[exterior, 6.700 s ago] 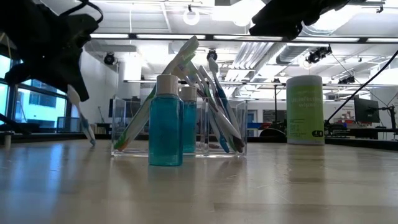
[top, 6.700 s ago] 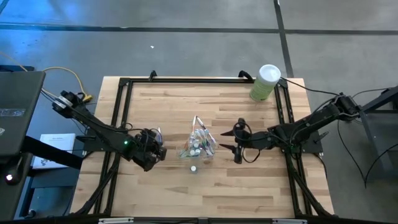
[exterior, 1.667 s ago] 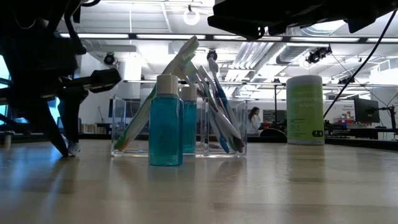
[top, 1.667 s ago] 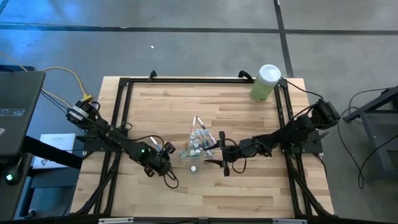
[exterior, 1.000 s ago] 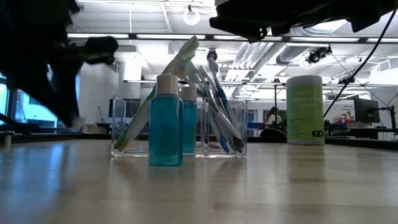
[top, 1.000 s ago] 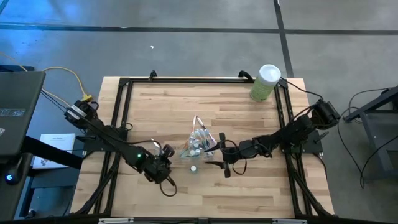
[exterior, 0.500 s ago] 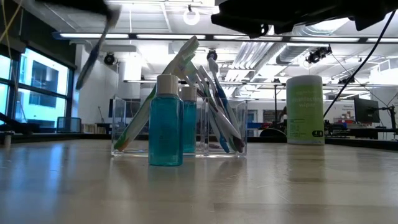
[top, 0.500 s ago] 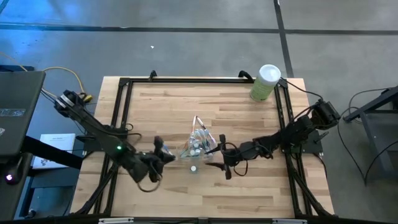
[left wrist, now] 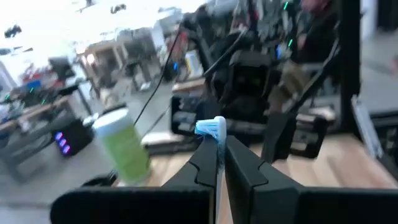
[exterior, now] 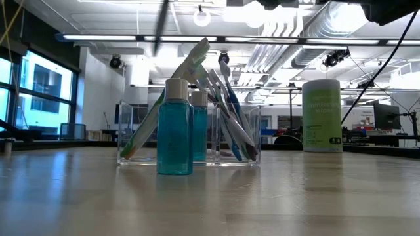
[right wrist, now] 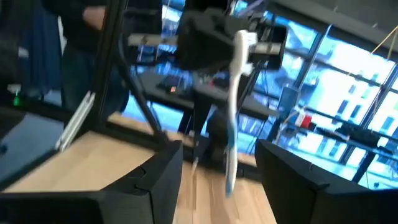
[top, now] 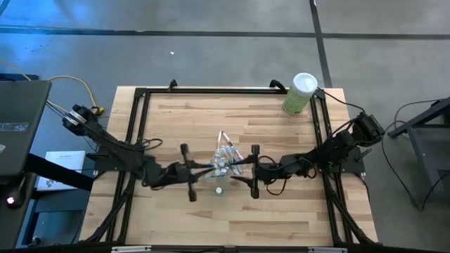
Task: Pick & Place toothbrushing station
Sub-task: Put the blue toothbrush into the transparent organizer
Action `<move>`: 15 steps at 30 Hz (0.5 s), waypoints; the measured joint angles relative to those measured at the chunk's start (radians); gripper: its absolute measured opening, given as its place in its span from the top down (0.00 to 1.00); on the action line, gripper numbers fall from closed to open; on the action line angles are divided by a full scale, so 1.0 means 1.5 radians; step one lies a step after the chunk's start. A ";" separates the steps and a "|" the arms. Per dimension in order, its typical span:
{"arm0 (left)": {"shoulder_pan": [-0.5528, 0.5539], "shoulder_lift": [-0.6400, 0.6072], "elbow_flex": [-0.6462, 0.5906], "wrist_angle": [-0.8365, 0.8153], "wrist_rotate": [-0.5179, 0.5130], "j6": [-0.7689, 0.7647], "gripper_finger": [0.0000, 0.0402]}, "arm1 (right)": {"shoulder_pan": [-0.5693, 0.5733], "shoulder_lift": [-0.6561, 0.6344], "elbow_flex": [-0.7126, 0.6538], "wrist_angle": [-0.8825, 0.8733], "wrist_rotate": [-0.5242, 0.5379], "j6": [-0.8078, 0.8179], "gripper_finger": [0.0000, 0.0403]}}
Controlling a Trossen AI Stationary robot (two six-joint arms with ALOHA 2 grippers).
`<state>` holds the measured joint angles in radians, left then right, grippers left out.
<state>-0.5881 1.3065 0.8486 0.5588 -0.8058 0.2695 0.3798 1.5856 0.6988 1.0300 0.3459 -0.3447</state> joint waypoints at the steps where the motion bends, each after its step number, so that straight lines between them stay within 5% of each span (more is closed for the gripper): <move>1: 0.008 0.019 0.000 0.043 0.020 0.013 0.99 | 0.000 0.000 0.000 0.010 -0.003 0.000 0.52; 5: 0.038 0.104 0.000 0.219 0.105 0.068 0.99 | -0.002 0.000 0.000 0.020 -0.003 0.002 0.52; 9: 0.052 0.176 -0.001 0.350 0.115 0.133 0.99 | -0.002 0.000 0.000 0.021 -0.003 0.005 0.52; 15: 0.071 0.206 -0.001 0.394 0.137 0.099 0.99 | -0.005 0.000 0.000 0.025 -0.004 0.002 0.52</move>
<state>-0.4823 1.6154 0.8477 1.1494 -0.5997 0.4181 0.3719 1.5856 0.6991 1.0679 0.3393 -0.3417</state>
